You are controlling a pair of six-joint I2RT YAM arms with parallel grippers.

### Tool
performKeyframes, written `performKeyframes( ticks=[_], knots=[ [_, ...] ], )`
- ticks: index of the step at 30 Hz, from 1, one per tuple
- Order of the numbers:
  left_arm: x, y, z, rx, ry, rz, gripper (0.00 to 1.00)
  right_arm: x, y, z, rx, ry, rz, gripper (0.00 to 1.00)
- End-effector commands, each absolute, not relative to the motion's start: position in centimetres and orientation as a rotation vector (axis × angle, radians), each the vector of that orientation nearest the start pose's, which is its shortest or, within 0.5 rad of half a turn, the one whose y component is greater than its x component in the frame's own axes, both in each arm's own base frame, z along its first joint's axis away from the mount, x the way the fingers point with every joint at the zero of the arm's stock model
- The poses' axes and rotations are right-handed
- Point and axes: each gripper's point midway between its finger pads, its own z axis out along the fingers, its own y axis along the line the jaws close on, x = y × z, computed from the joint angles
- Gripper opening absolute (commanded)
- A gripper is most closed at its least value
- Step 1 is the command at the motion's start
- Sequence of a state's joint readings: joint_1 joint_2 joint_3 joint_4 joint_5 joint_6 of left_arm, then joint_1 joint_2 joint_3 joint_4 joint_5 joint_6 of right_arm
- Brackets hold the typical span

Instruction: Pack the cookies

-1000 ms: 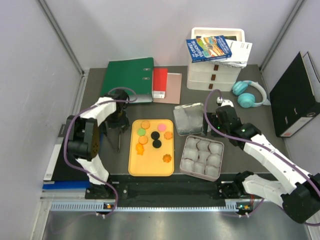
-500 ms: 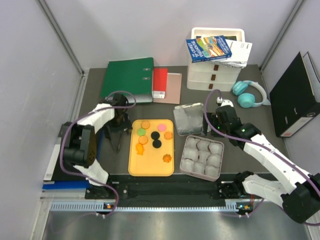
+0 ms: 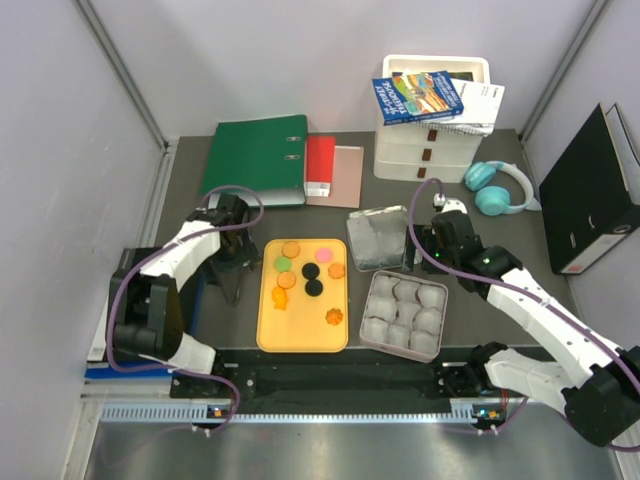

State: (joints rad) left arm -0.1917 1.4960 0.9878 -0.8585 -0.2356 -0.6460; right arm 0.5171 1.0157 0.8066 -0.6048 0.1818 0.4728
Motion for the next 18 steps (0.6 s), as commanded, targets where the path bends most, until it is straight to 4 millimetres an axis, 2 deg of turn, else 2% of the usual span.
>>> performKeyframes(
  ticks=[1,6,14,18],
  knots=[
    [25.9,-2.0,4.9,-0.772,2.745,0.232,0.99,25.7,13.6,15.2,0.037,2.327,0.305,0.99],
    [25.9,-1.5,2.9,-0.822,2.799,0.227,0.99,25.6,13.4,15.1,0.046,2.329,0.303,0.99],
    [28.9,-1.8,1.4,-0.758,2.838,0.205,0.98,25.2,12.9,15.4,0.053,2.321,0.286,0.99],
    [29.4,-2.0,0.8,-0.712,2.854,0.194,0.96,25.1,12.5,15.5,0.061,2.317,0.27,0.99]
  ],
)
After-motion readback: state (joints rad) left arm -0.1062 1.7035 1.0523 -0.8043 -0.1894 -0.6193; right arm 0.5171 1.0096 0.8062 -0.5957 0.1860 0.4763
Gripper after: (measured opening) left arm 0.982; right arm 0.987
